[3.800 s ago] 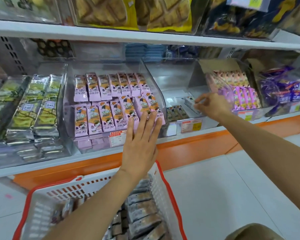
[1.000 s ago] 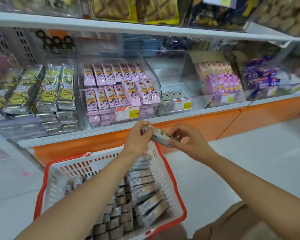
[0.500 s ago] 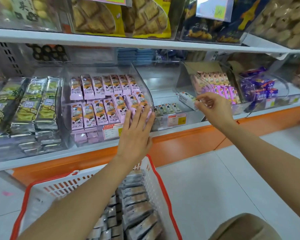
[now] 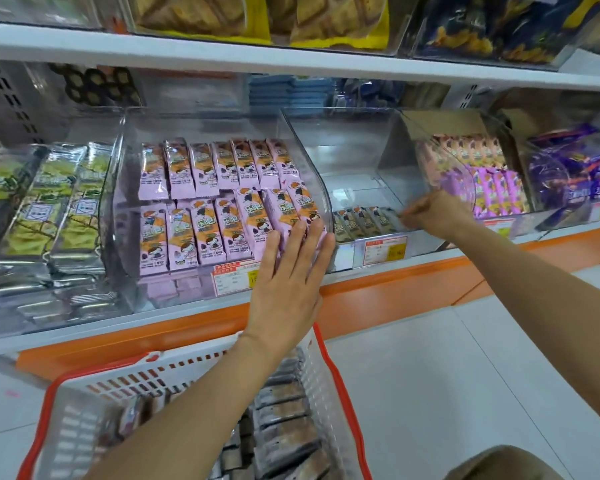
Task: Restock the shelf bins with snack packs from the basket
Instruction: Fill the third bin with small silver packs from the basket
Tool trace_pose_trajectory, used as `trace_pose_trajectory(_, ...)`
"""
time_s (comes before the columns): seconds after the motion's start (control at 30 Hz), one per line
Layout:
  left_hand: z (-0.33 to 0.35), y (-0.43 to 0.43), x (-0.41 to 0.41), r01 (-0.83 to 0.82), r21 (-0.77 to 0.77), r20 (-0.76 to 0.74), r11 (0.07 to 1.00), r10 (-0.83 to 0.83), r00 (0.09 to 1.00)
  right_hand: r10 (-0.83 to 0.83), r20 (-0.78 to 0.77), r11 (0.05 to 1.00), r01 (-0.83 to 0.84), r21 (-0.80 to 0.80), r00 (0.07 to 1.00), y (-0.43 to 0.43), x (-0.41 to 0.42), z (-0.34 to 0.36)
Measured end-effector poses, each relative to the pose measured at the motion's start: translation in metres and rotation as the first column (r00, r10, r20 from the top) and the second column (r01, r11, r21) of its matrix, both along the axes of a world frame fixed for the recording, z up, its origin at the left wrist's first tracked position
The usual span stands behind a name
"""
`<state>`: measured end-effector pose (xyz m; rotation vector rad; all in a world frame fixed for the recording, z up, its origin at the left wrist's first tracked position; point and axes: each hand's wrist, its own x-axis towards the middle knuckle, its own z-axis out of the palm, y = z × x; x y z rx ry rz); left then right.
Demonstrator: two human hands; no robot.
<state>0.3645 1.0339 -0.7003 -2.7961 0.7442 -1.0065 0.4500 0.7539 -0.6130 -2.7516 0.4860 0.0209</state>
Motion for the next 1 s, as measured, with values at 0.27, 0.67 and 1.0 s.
trace_pose_trajectory(0.27, 0.007, 0.003, -0.005, -0.019, 0.06, -0.074, 0.998, 0.024, 0.997, 0.029, 0.268, 0.992, -0.061, 0.111, 0.963, 0.009, -0.023, -0.001)
trace_pose_trajectory(0.67, 0.003, 0.042, -0.041, 0.102, -0.118, -0.123, 0.988, -0.116, 0.986, 0.347, 0.62, 0.782, -0.582, 0.224, 0.704, 0.111, -0.125, 0.003)
trace_pose_trajectory(1.0, -0.072, 0.12, -0.076, 0.012, -0.064, -0.427, 0.998, -0.038, 0.904, 0.574, 0.116, 0.757, -0.579, 0.303, 0.811, 0.186, -0.181, -0.158)
